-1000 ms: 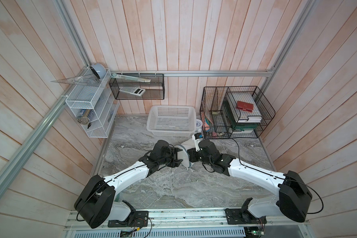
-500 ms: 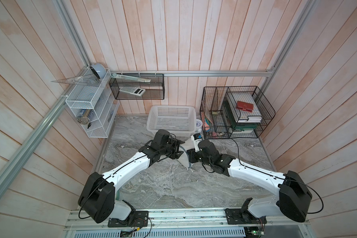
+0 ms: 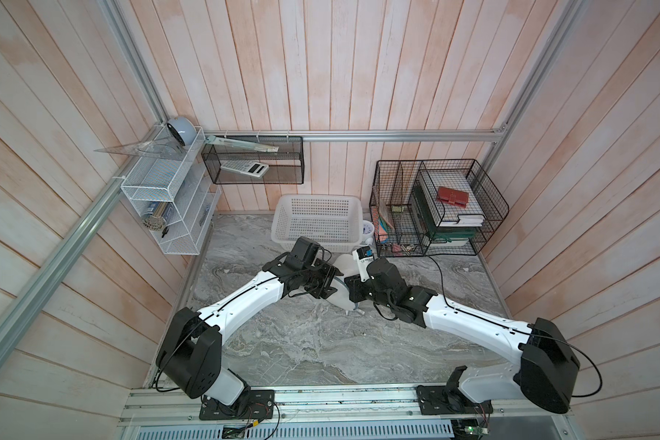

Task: Turn the laundry bag inside out
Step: Zip the zipper on the laundry bag.

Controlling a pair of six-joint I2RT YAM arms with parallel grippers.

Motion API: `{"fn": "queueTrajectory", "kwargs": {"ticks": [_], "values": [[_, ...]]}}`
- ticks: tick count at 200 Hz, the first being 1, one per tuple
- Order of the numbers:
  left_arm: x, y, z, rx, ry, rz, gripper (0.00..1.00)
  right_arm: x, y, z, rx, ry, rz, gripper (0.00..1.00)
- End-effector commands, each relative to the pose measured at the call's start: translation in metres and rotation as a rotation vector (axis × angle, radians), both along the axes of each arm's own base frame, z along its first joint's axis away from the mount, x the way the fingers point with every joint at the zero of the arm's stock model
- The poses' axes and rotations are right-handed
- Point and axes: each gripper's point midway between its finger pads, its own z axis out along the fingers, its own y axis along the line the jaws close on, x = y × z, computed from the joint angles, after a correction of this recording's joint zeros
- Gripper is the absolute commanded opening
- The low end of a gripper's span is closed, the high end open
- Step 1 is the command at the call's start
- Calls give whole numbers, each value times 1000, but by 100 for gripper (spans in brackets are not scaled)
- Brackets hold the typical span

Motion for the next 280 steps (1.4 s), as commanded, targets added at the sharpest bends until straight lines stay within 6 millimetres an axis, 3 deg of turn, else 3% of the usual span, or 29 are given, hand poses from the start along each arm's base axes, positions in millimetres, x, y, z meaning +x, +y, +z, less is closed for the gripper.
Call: {"fn": "queueTrajectory", "kwargs": {"ticks": [1, 44, 71, 104, 154, 177, 188, 206, 242, 280], "values": [[-1, 0, -12, 28, 15, -28, 47, -3, 3, 10, 11, -22, 16, 0], [-1, 2, -13, 7, 12, 13, 0, -1, -4, 10, 0, -37, -9, 0], [6, 11, -6, -72, -2, 95, 0, 3, -16, 8, -12, -43, -54, 0], [15, 29, 4, -211, -14, 215, 0, 15, -47, 3, -15, -26, -146, 0], [10, 57, -4, -304, 16, 311, 0, 32, -94, -6, -5, 4, -245, 0], [9, 61, -7, -303, 13, 316, 0, 33, -96, -1, -12, -14, -224, 0], [10, 61, -6, -281, 3, 296, 12, 32, -89, 5, 1, -14, -190, 0], [12, 58, 1, -247, -22, 255, 45, 30, -76, 10, 13, -1, -145, 0], [8, 51, 7, -185, -42, 201, 52, 22, -47, 8, 18, 12, -91, 0], [-3, 25, 6, -199, -23, 164, 54, 16, -27, -3, 14, 39, -79, 0]]}}
